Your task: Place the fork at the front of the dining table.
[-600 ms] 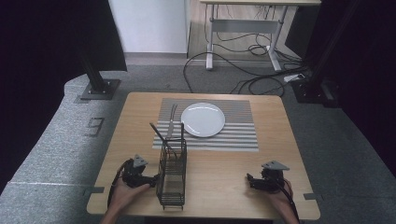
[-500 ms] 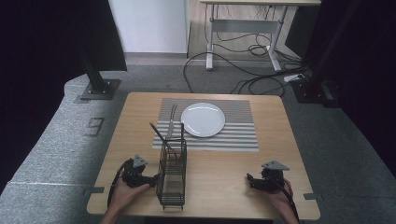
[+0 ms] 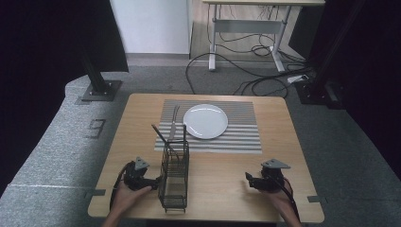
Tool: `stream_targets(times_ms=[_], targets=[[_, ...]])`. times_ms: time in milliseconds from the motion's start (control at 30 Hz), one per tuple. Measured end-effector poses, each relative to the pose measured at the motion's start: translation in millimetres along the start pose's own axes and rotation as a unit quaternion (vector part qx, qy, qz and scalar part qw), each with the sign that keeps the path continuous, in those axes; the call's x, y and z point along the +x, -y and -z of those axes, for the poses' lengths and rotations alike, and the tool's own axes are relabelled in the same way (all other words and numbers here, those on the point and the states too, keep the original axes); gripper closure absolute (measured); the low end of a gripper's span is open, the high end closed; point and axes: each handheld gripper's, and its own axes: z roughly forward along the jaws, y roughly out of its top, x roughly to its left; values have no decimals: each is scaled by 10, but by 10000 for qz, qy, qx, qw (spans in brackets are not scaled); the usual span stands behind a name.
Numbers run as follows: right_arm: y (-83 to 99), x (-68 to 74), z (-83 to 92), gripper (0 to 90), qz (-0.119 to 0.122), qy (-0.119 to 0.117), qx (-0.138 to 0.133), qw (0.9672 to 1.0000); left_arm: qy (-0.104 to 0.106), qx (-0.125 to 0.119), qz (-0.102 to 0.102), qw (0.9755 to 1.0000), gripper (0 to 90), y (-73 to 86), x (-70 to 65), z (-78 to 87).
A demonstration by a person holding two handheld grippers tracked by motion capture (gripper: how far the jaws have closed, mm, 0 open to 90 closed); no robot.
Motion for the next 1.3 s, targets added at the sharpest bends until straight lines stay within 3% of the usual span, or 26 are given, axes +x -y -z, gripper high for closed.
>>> stream_targets(times_ms=[267, 533, 900, 1300], targets=[[-109, 62, 189, 175, -69, -131, -307, 9994, 11, 11, -9, 10000, 47, -6, 1, -7], [-261, 178, 262, 192, -158, -229, -539, 9982, 1, 10, 0, 10000, 47, -6, -2, -7], [-550, 336, 365, 215, 78, -365, -804, 9961, 1, 14, -4, 10000, 46, -7, -2, -8], [-830, 508, 309, 241, 225, -558, -937, 9938, -2, 9, 5, 10000, 47, -5, -5, -7]])
